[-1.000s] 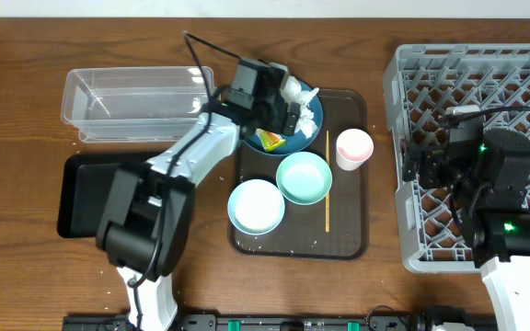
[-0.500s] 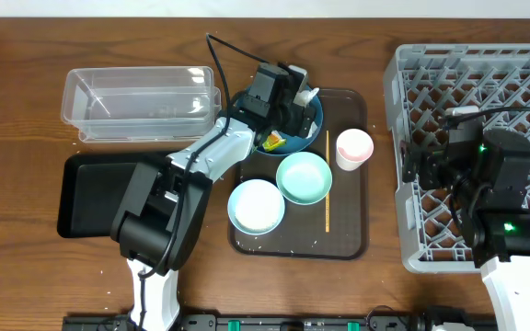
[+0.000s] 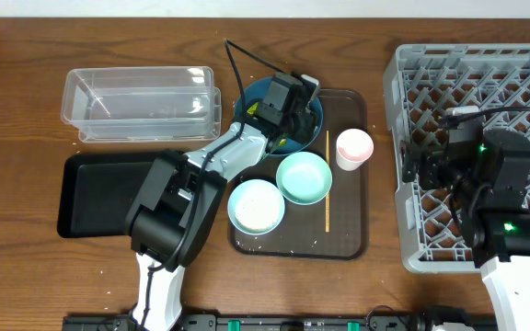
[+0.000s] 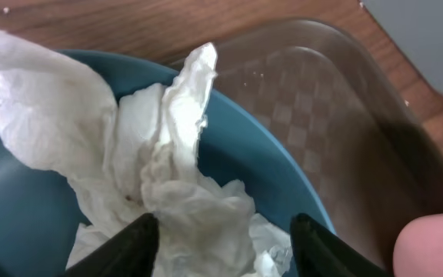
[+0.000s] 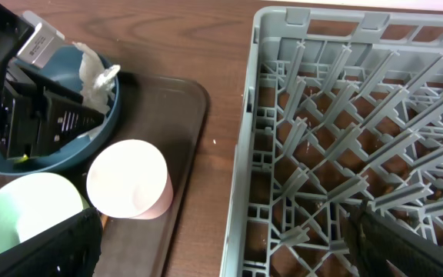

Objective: Sort waste into correct bins and load items into the dishwasher rack
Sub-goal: 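Grasp the white tissue with the left gripper and carry it to the clear bin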

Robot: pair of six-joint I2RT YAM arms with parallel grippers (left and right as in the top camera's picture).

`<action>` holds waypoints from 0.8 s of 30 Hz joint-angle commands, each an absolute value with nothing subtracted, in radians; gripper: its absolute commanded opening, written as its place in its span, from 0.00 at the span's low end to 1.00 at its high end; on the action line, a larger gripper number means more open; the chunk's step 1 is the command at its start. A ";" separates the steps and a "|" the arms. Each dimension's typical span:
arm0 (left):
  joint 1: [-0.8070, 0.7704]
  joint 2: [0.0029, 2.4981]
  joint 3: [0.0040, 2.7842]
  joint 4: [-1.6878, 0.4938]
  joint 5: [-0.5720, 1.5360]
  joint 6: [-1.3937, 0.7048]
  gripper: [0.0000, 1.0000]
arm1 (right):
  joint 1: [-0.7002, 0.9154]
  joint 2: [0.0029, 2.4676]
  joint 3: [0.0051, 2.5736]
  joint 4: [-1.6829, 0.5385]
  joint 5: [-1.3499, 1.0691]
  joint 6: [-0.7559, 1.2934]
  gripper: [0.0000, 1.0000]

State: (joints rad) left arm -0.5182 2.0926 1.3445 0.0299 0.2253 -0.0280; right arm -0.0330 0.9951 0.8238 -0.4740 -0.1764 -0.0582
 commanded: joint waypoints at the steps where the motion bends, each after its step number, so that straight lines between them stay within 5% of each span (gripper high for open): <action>1: -0.516 2.103 1.359 0.032 0.212 -0.023 0.41 | -0.023 0.995 0.847 -0.473 -0.184 -0.046 0.99; 9: -0.516 2.101 1.359 0.008 0.212 -0.023 0.07 | -0.023 0.995 0.847 -0.472 -0.184 -0.046 0.99; 24: -0.375 1.813 1.359 -0.203 0.208 -0.023 0.06 | -0.023 0.995 0.847 -0.472 -0.184 -0.046 0.99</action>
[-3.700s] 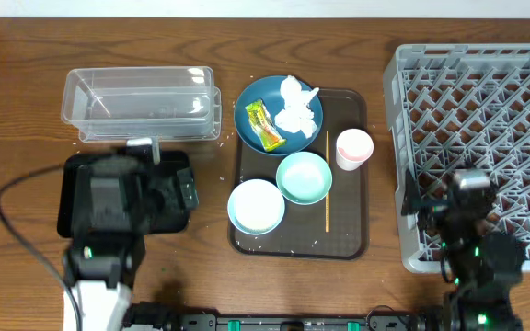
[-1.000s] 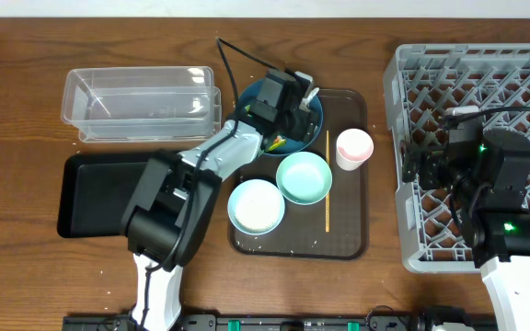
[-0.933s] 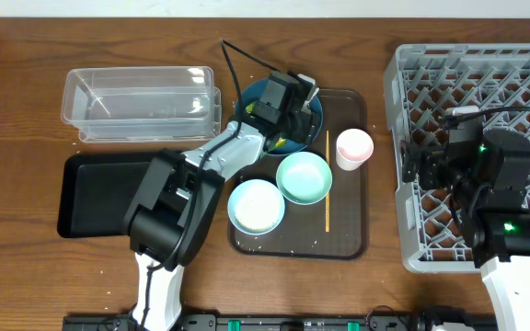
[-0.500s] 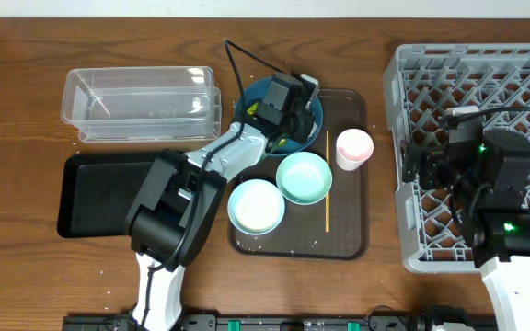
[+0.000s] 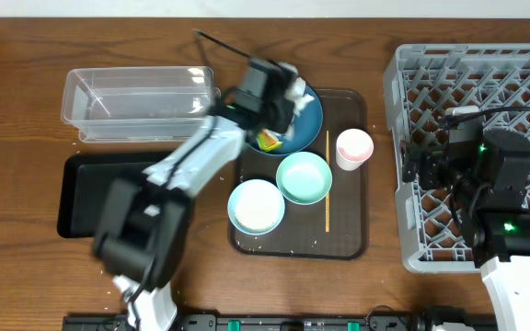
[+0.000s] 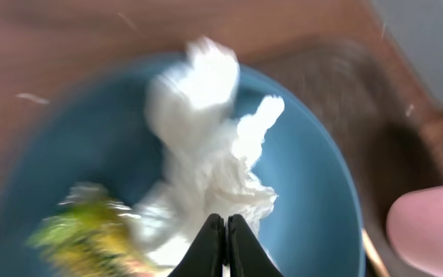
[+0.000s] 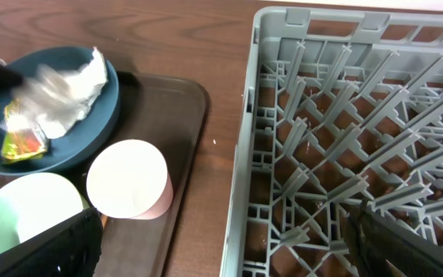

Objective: Sort waste into correct bins and load items into the dishwasher rack
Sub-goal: 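Grasp the white tissue with the left gripper and carry it to the clear bin, then return the left gripper to the teal plate and grasp the yellow wrapper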

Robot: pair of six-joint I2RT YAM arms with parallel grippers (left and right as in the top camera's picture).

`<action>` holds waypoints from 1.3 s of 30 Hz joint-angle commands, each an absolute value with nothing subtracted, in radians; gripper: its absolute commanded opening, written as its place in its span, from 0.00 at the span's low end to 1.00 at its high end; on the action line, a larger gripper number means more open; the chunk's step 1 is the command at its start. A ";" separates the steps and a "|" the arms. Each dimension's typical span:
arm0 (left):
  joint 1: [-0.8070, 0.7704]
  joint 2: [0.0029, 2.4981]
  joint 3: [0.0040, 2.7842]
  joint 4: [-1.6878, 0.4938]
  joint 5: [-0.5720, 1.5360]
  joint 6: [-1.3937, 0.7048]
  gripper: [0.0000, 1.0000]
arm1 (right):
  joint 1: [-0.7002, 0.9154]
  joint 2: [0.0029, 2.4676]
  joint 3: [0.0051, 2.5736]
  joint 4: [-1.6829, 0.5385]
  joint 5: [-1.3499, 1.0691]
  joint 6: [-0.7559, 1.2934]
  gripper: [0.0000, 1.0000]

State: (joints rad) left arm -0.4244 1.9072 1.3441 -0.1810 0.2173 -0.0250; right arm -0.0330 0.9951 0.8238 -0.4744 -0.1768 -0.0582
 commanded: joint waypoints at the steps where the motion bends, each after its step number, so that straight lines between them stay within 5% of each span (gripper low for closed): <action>1: -0.354 1.789 1.359 -0.214 0.208 -0.023 0.06 | -0.023 0.995 0.847 -0.472 -0.184 -0.046 0.99; 17: -0.060 1.692 1.359 -0.323 0.092 -0.023 0.07 | -0.023 0.995 0.847 -0.472 -0.184 -0.046 0.99; 18: -0.052 1.693 1.359 -0.334 0.092 -0.023 0.11 | -0.023 0.995 0.847 -0.472 -0.184 -0.046 0.99; 21: -0.039 1.693 1.359 -0.358 0.093 -0.023 0.45 | -0.023 0.995 0.847 -0.472 -0.184 -0.046 0.99; 25: -0.049 1.693 1.359 -0.357 0.162 -0.023 0.57 | -0.023 0.995 0.847 -0.472 -0.184 -0.046 0.99; 39: -0.234 1.788 1.358 -0.324 0.303 -0.007 0.61 | -0.023 0.995 0.847 -0.473 -0.184 -0.046 0.99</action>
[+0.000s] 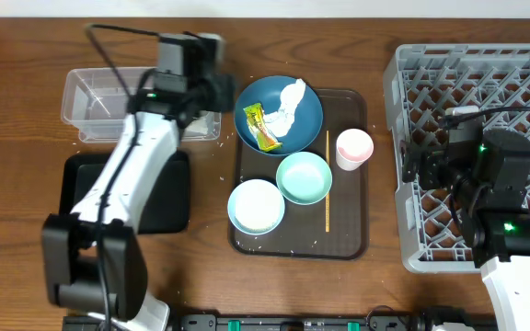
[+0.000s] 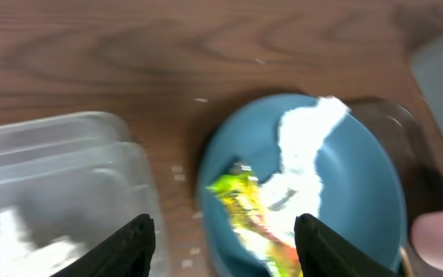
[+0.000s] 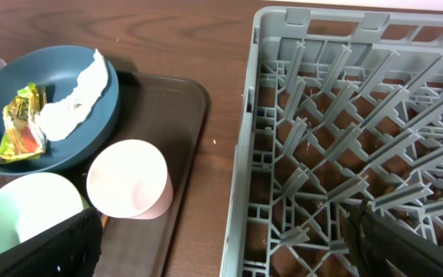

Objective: Sort waste into correct bins and load items into the dishwasher rack
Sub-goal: 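Return the left gripper to the teal plate and grasp the yellow wrapper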

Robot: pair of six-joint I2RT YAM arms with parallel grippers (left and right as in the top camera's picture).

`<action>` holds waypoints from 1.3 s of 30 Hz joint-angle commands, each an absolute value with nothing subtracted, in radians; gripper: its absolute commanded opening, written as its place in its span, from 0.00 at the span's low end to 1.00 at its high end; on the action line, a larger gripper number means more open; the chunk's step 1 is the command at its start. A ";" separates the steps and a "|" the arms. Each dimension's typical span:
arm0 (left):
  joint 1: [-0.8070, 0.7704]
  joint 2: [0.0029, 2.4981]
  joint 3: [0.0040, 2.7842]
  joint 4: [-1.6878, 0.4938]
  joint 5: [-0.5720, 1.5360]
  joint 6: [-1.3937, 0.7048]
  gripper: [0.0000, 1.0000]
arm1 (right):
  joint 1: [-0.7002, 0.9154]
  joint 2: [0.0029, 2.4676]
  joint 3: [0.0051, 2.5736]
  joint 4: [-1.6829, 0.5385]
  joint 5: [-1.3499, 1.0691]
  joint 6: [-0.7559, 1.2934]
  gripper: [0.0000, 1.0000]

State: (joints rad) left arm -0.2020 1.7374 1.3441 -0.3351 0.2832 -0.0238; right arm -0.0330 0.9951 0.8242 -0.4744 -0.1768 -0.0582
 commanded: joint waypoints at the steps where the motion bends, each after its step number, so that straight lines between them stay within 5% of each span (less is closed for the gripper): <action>1: -0.252 1.809 1.358 -0.307 0.303 -0.007 0.61 | -0.023 0.995 0.847 -0.473 -0.184 -0.046 0.99; 17: -0.394 2.087 1.358 -0.113 0.299 0.019 0.61 | -0.023 0.995 0.847 -0.485 -0.184 -0.046 0.99; 19: -0.394 2.093 1.358 -0.114 0.299 0.019 0.55 | -0.023 0.995 0.847 -0.486 -0.184 -0.046 0.99; 26: -0.394 2.091 1.358 -0.102 0.295 0.019 0.06 | -0.023 0.995 0.847 -0.487 -0.184 -0.046 0.99; 39: -0.339 1.833 1.358 -0.162 0.229 0.018 0.06 | -0.023 0.995 0.847 -0.488 -0.184 -0.046 0.99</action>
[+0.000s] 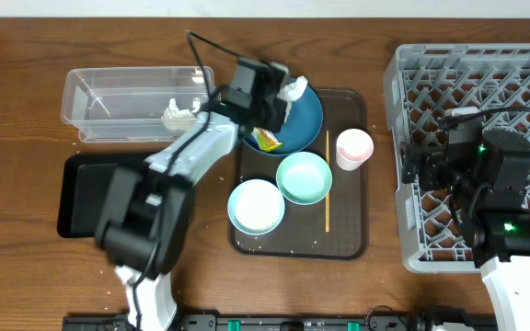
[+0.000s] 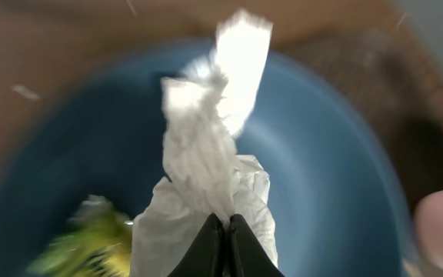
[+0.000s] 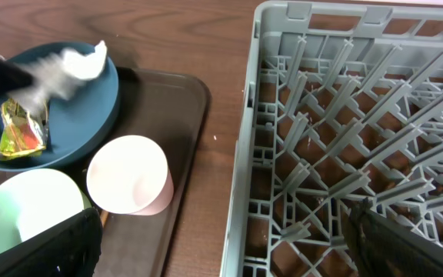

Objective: Sort waste into correct bins and load items into the dishwasher rack
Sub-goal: 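Return the left gripper to the teal plate and grasp the yellow wrapper, then carry the yellow wrapper to the clear bin and release it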

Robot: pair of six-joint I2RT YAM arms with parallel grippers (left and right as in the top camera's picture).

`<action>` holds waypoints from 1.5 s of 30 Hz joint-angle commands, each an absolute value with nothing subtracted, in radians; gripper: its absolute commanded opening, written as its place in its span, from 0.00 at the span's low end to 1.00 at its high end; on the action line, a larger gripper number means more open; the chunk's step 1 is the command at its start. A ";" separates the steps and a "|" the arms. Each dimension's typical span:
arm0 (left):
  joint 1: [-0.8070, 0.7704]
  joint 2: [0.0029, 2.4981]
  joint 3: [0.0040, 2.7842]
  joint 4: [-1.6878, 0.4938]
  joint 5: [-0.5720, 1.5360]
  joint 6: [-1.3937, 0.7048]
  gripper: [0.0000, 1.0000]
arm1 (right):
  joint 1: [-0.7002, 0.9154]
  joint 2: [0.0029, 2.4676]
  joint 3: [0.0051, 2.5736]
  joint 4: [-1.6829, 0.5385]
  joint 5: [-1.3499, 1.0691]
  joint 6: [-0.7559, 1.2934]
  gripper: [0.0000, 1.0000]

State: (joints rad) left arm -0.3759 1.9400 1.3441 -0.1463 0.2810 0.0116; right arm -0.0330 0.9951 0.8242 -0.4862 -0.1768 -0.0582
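Observation:
My left gripper (image 1: 271,89) hangs over the dark blue plate (image 1: 306,119), shut on a strip of white napkin (image 2: 210,158) that trails upward from its fingertips (image 2: 223,227). A yellow-green wrapper (image 1: 264,140) lies on the same plate. Another crumpled napkin piece (image 1: 177,115) rests inside the clear plastic bin (image 1: 118,92). My right gripper (image 3: 221,258) stands open above the left edge of the grey dishwasher rack (image 1: 523,74), holding nothing.
On the brown tray (image 1: 350,221) stand a pink cup (image 1: 354,147), a mint green bowl (image 1: 304,176), a pale blue bowl (image 1: 256,206) and a wooden chopstick (image 1: 328,188). A black tray (image 1: 86,198) lies at the left front.
My left gripper was open beside the clear bin; now it is back over the blue plate and shut on the napkin strip that lay there. The right arm has not moved.
My left gripper stood open around a napkin wad on the blue plate, then was shut on it. Then it was open at the clear bin, with a napkin piece inside and a strip left on the plate. Now it grips that strip.

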 commanded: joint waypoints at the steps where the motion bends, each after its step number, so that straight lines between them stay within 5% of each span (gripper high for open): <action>1: -0.326 1.808 1.358 -0.181 0.199 0.019 0.06 | -0.023 0.995 0.847 -0.488 -0.184 -0.046 0.99; 7: -0.216 1.696 1.358 -0.315 0.015 0.019 0.06 | -0.023 0.995 0.847 -0.488 -0.184 -0.046 0.99; 17: -0.042 1.710 1.358 -0.389 0.002 0.018 0.11 | -0.023 0.995 0.847 -0.487 -0.184 -0.046 0.99; 18: -0.033 1.711 1.358 -0.389 0.002 0.018 0.14 | -0.023 0.995 0.847 -0.487 -0.184 -0.046 0.99; 20: -0.022 1.711 1.358 -0.389 0.003 0.018 0.38 | -0.023 0.995 0.847 -0.487 -0.184 -0.046 0.99; 25: -0.026 1.711 1.358 -0.397 0.086 -0.001 0.54 | -0.023 0.995 0.847 -0.487 -0.184 -0.046 0.99; 31: -0.072 1.711 1.349 -0.411 0.350 -0.004 0.55 | -0.023 0.995 0.847 -0.487 -0.184 -0.046 0.99; 45: -0.286 1.812 1.339 -0.365 0.220 -0.004 0.59 | -0.023 0.995 0.847 -0.490 -0.184 -0.046 0.99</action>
